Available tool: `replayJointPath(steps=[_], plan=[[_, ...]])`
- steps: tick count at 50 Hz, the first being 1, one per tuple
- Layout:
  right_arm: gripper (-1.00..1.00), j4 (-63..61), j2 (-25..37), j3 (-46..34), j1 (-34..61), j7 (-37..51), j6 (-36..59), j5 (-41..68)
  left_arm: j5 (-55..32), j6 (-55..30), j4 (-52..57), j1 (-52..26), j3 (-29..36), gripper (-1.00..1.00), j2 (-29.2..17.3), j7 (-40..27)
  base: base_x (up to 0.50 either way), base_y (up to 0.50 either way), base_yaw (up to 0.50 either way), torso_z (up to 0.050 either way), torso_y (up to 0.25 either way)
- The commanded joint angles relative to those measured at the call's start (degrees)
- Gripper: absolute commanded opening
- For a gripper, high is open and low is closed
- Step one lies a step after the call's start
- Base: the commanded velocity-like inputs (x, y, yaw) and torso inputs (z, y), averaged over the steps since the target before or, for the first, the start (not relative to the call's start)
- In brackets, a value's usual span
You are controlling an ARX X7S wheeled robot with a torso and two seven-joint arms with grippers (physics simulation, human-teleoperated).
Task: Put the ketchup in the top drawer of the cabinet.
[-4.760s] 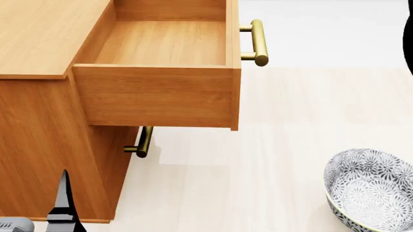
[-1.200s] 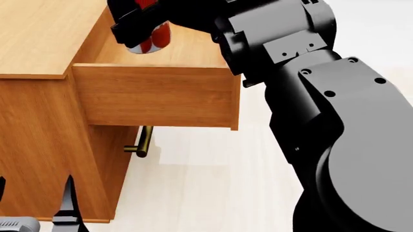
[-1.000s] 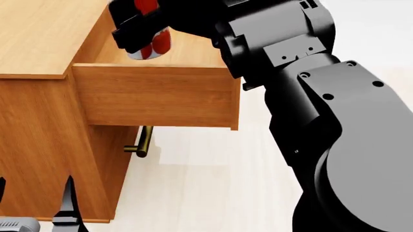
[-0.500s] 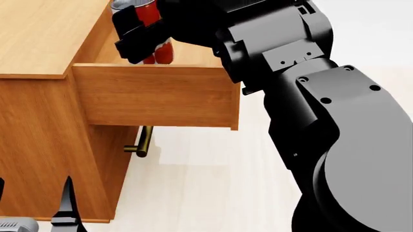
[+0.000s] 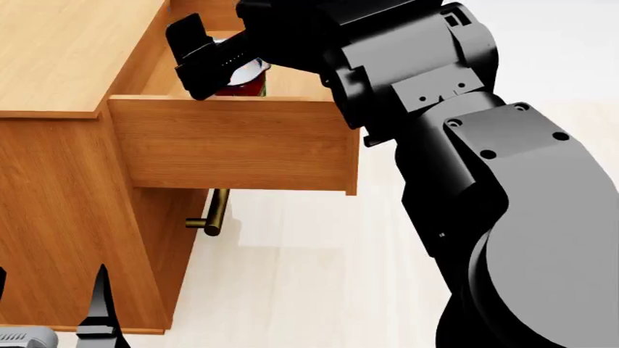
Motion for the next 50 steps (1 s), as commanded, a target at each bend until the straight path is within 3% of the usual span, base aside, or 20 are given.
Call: replayJointPath(steps=[1,9,23,50], plan=[[1.00,0.0,0.0,0.5,-0.2,0.0,-1.2,-1.0,-0.1,-0.1,0.2,0.0,0.0,1.00,-0.2,-0.3,0.00,0.00,0.00,0.000,0.000],[1.00,0.5,0.0,0.8,0.0,1.5,-3.0,-0.5,-0.1,0.2,0.0,0.1,0.1,1.00,-0.2,-0.3,0.00,0.00,0.00,0.000,0.000],[1.00,2.1,0.0,-0.3,3.8,11.6,-16.8,11.1,-0.2,-0.4,0.2,-0.5,0.7,1.00,-0.3,-0.5,0.00,0.00,0.00,0.000,0.000],[1.00,3.7,2.9,-9.0,11.0,17.7,-20.6,20.2,-0.4,-0.5,0.8,-0.6,0.8,1.00,-0.9,-0.9,0.00,0.00,0.00,0.000,0.000]])
